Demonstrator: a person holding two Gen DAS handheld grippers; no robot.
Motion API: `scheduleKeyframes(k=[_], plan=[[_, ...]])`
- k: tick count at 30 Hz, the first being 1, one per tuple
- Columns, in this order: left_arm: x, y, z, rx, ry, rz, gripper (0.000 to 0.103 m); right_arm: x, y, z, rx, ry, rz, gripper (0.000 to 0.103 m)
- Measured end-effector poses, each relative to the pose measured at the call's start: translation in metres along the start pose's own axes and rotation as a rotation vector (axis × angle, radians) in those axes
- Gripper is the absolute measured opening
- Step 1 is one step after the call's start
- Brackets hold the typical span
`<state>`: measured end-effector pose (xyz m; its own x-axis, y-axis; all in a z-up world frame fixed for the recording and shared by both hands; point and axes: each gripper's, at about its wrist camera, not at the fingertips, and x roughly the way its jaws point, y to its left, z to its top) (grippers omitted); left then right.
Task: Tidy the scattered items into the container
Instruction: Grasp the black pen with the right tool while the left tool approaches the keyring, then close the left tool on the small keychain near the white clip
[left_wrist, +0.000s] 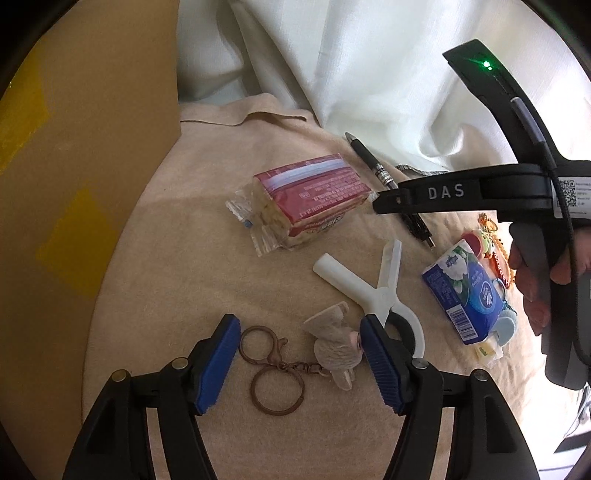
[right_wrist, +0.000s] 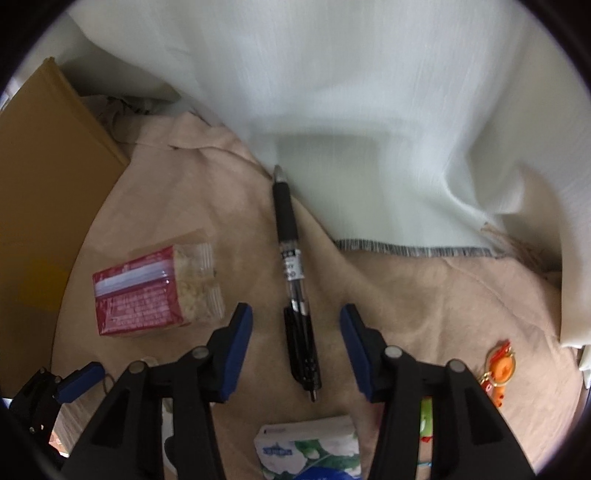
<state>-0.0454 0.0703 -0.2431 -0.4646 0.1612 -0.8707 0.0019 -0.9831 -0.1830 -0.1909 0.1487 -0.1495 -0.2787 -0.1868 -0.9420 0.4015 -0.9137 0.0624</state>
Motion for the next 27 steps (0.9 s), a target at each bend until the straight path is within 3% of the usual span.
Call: scheduleKeyframes(k=[4,5,7,9,12,14,15,17,21,27], plan=[[0.003,-0.005,-0.001,0.024,-0.004,0.022,0.073,0.001,0.001,0.000,-0.021,-0.003,-0.015,0.053],[0.003,-0.007,-0.002,0.047,-0.002,0.033,0.074,0.000,0.000,0.000,-0.023,-0.006,-0.021,0.038],[0.005,-0.014,-0.004,0.097,0.001,0.063,0.075,-0.001,-0.002,-0.001,-0.028,-0.014,-0.035,0.018],[0.007,-0.019,-0.007,0.132,-0.003,0.089,0.075,-0.002,-0.006,-0.002,-0.013,-0.010,-0.014,0.018],[0.005,-0.015,-0.008,0.116,-0.019,0.069,0.074,-0.005,-0.011,-0.004,0.001,-0.007,0.008,0.017],[0.003,-0.011,-0.006,0.099,-0.022,0.058,0.063,-0.013,-0.013,-0.006,0.010,-0.025,0.010,0.017],[0.002,-0.008,-0.005,0.091,-0.026,0.053,0.053,-0.018,-0.014,-0.007,0.014,-0.036,0.008,0.017],[-0.004,0.003,0.000,0.036,-0.028,-0.012,0.036,-0.028,-0.015,-0.010,0.024,-0.058,0.013,0.017],[-0.008,0.017,0.004,-0.019,-0.003,-0.051,0.036,-0.050,-0.019,-0.021,0.055,-0.098,0.027,0.017],[-0.019,0.020,0.002,-0.020,0.010,-0.059,0.036,-0.077,-0.017,-0.044,0.094,-0.137,0.058,0.017]])
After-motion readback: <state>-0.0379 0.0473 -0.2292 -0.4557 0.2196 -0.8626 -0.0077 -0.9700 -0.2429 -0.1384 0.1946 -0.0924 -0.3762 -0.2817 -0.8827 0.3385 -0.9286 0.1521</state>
